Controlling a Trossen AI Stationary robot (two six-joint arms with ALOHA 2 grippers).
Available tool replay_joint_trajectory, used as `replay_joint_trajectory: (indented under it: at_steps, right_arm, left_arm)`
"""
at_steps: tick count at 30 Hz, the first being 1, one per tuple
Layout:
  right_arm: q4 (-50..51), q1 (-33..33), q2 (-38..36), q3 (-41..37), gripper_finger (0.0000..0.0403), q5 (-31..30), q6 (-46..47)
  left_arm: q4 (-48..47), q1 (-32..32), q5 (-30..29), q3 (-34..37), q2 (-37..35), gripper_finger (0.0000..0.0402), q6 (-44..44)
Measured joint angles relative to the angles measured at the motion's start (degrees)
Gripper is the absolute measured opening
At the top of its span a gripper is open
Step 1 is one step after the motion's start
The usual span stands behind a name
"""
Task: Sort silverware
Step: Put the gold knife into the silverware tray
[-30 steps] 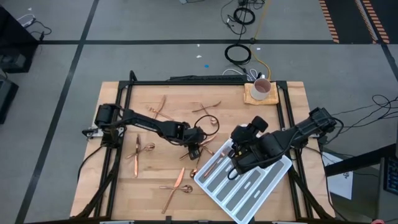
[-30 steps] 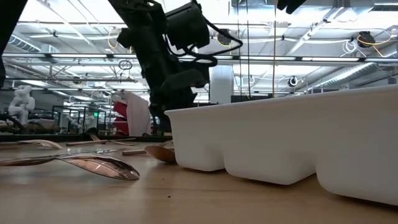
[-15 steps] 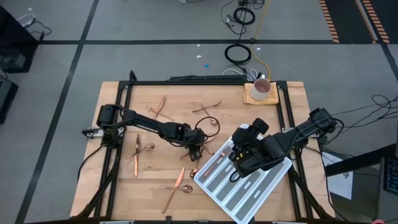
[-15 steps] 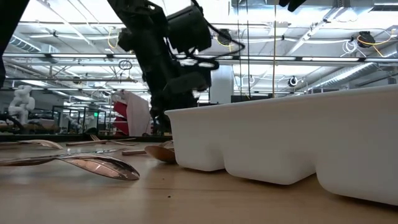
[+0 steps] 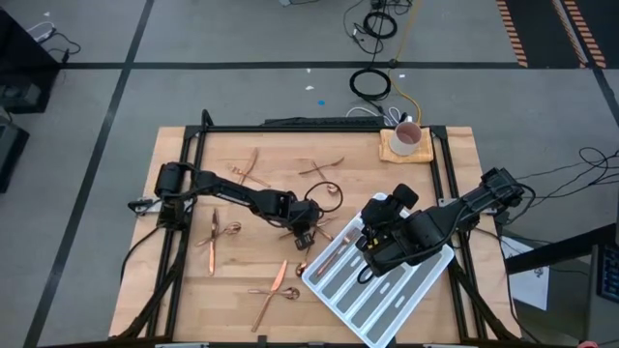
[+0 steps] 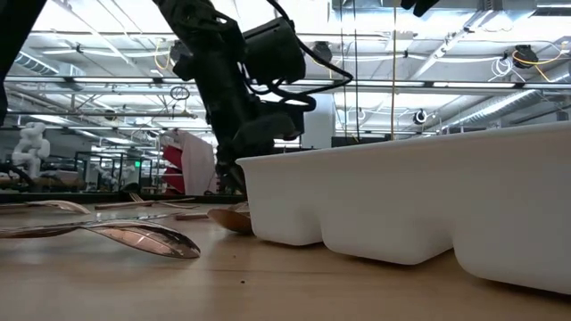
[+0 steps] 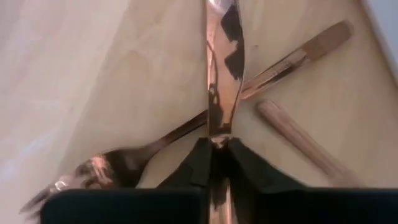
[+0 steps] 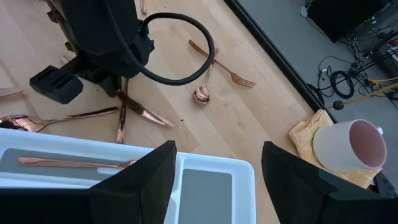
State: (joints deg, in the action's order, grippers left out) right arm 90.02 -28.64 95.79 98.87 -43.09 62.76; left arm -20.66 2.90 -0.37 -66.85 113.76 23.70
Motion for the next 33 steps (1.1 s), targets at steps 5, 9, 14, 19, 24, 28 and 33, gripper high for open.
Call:
replay_joint_trajectory:
  at_steps: [5, 9, 14, 19, 24, 28, 33]
  right_arm:
    - [0.0, 0.0, 0.0, 0.0, 0.0222, 0.0, 0.0]
    - [0.0, 0.0, 0.0, 0.0, 0.0222, -0.2, -0.1]
    - [0.0, 0.0, 0.0, 0.0, 0.0222, -0.3, -0.2]
    - [0.0, 0.0, 0.0, 0.0, 0.0222, -0.3, -0.2]
    - [0.0, 0.0, 0.0, 0.0, 0.0222, -0.3, 0.0]
    - [0.0, 0.0, 0.0, 0.0, 0.0222, -0.4, -0.1]
    - [0.0, 0.0, 0.0, 0.0, 0.0222, -0.4, -1.3]
  left_arm:
    - [1.0, 0.2, 0.6, 0.0, 0.1, 0.0026, 0.0]
    - [0.1, 0.2, 1.0, 0.1, -1.1, 0.0026, 1.5]
    - [-2.0, 0.1, 1.1, 0.3, -3.2, 0.0026, 3.1]
    - [-5.0, -0.5, 1.5, 0.4, -5.7, 0.0001, 4.5]
    - [-6.1, -0.6, 0.9, 0.4, -8.7, 0.0001, 6.0]
    - [-5.7, -0.6, 0.7, 0.4, -10.6, 0.0001, 7.4]
    - [-5.6, -0.9, -0.1, 0.2, -10.9, 0.0001, 7.3]
